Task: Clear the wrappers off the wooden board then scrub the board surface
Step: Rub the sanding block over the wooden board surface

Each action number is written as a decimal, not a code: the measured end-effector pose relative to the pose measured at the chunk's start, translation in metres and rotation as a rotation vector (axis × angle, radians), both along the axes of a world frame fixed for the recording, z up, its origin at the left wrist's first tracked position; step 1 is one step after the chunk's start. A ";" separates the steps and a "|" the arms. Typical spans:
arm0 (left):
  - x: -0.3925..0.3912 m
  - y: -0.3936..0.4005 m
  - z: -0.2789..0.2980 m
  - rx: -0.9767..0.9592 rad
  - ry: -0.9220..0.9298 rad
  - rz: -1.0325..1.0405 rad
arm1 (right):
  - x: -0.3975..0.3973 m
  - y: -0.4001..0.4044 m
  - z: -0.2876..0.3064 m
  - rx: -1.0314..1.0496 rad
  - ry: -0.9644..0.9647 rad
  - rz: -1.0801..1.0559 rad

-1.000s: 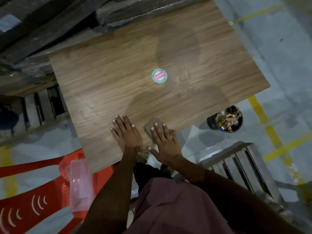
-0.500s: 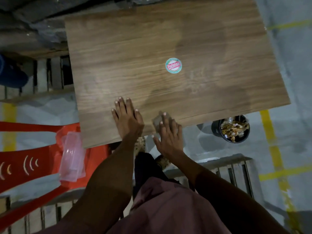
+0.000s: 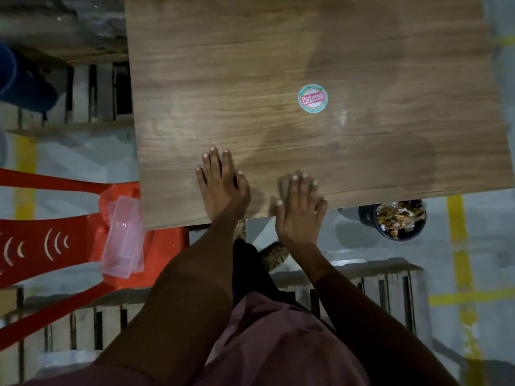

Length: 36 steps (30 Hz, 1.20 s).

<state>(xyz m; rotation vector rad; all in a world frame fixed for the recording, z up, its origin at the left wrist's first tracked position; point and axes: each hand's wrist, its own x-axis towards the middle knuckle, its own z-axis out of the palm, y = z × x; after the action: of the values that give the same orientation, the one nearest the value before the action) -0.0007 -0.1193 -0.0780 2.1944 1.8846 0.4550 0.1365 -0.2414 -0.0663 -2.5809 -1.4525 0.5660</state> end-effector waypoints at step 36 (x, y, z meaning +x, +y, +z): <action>0.002 0.007 0.010 -0.192 0.077 0.006 | 0.006 0.150 -0.006 0.101 -0.065 -0.221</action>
<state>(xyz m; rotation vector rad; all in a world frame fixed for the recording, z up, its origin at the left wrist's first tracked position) 0.0016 -0.1123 -0.0678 2.1091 1.8871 0.1840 0.1430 -0.0916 -0.0723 -2.6540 -1.1590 0.3734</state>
